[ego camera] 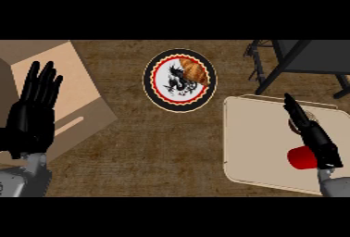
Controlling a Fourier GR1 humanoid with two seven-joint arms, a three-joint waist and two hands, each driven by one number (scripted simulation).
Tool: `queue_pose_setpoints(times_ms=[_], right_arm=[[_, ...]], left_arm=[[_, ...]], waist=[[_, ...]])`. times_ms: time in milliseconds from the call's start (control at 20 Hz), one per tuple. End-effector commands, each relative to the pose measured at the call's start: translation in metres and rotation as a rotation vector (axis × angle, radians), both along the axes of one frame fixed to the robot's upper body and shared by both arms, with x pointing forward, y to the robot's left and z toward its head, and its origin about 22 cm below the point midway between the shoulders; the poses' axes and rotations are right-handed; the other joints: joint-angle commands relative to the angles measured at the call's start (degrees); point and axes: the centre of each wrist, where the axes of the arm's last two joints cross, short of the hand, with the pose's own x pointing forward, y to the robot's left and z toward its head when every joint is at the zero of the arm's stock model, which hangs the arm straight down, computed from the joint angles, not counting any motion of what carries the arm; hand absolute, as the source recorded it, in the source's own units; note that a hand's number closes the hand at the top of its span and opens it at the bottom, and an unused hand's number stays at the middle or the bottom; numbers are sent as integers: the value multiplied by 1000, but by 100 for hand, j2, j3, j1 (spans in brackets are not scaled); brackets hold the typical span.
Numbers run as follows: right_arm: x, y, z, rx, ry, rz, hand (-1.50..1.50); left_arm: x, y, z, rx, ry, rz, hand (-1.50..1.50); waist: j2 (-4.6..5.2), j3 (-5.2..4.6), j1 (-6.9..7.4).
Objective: Pick the cupcake from the tray and place it in the tiered shelf
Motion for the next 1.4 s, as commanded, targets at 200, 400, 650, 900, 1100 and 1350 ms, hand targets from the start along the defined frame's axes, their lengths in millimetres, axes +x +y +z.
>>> queue_pose_setpoints(times_ms=[200,400,650,900,1100,1350], right_arm=[[26,-85,81,169,-117,-384,-150],[-8,-127,58,-175,-28,-617,150],[-10,-129,28,-14,-210,-1056,-150],[-19,-119,16,135,-391,-1037,-150],[-27,-126,28,107,-236,-778,-150],[-20,-136,68,-87,-101,-682,-150]], left_arm=[[-15,2,-34,221,152,-191,0],[-14,2,-26,228,152,-177,0],[-15,-17,-39,253,208,-290,0],[-10,-37,-46,265,218,-311,0],[-9,-29,-55,258,233,-298,0],[-5,-35,-50,268,247,-321,0]], waist=[[-55,143,-214],[206,26,-614],[23,152,-343],[-58,150,-220],[-55,129,-210],[-45,119,-200]])
